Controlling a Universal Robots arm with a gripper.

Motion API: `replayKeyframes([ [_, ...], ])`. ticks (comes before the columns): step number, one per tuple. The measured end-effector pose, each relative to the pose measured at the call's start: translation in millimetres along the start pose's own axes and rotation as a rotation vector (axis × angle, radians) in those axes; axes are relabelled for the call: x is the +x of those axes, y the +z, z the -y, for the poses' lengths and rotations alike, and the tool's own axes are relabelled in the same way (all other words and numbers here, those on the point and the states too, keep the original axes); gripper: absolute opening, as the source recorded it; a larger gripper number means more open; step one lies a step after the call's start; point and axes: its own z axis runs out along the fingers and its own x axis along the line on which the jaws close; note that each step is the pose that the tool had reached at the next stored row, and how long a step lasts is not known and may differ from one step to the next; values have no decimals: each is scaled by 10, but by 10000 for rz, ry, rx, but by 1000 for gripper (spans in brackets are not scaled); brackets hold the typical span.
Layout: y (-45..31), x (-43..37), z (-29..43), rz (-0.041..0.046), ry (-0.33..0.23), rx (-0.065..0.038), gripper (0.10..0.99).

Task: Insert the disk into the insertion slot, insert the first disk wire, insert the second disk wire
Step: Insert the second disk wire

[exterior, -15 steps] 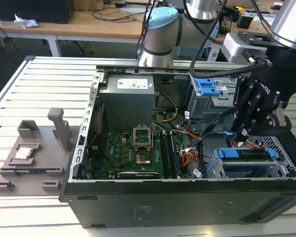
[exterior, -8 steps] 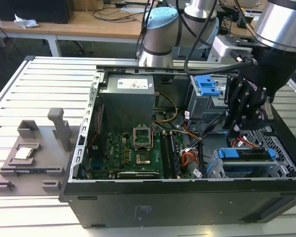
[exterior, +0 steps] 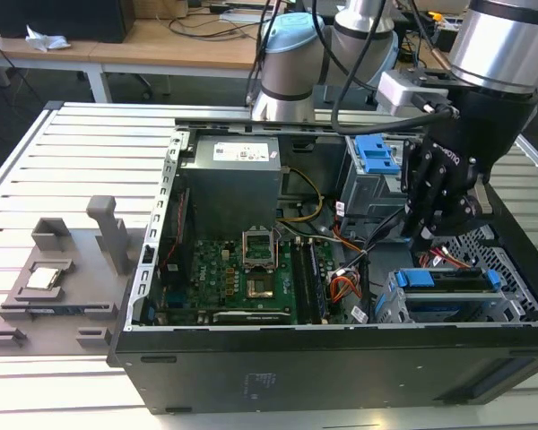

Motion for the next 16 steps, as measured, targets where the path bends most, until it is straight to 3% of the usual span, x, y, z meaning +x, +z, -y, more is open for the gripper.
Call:
replayKeyframes([
  [2, 20, -58, 6, -253, -84, -6, 302],
  [5, 44, -70, 8, -701, -80, -43, 302],
  [6, 64, -73, 10, -765, -76, -50, 302],
  [9, 114, -90, 29, -799, -74, -52, 302],
  [16, 115, -92, 35, -832, -73, -56, 286],
])
